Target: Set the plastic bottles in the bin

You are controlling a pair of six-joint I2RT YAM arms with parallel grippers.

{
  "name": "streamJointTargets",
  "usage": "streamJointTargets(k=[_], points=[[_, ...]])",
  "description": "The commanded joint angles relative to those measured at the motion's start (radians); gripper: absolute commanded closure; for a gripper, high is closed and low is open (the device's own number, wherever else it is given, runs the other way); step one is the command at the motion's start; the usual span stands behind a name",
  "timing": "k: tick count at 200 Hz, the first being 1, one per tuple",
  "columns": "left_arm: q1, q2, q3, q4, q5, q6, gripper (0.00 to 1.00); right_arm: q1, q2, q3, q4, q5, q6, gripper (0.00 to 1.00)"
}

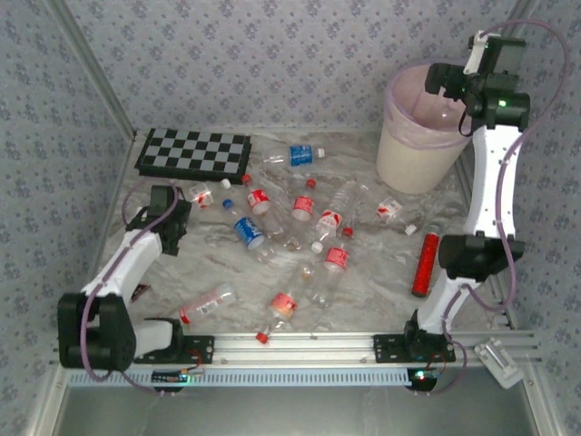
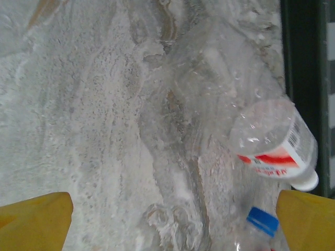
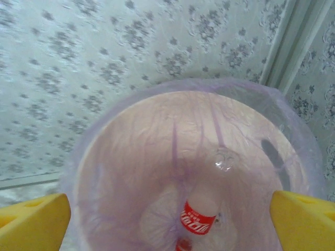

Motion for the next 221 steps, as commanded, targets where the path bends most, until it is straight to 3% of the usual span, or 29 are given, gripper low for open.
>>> streamJointTargets(k=[1, 19, 59, 87, 139, 186, 221], points=[[0.020, 0.114, 0.061, 0.098, -0.017, -0.123, 0.00, 0.042, -0.059, -0.103, 0.003, -0.052, 0.030, 0.00], [0.030, 0.195, 0.107, 0.190, -0.011, -0.085, 0.00, 0.063, -0.134, -0.207, 0.004, -0.092, 0.032, 0.01], [0.050, 0.330, 0.206, 0.207, -0.035, -0.097, 0.01, 0.073, -0.306, -0.435, 0.048, -0.151, 0.064, 0.02], [0.061, 0.403, 0.206, 0.227, 0.050, -0.174, 0.07, 0.060, -0.401, -0.544, 0.083, -0.129, 0.084, 0.02], [0.060, 0.467, 0.179, 0.261, 0.068, -0.272, 0.11, 0.021, -0.467, -0.579, 0.098, -0.181, 0.109, 0.03], [0.063, 0.469, 0.186, 0.232, 0.056, -0.276, 0.34, 0.019, -0.510, -0.634, 0.097, -0.226, 0.127, 0.04], [0.062, 0.409, 0.199, 0.180, 0.041, -0.236, 0.43, 0.026, -0.536, -0.649, 0.098, -0.315, 0.143, 0.04]])
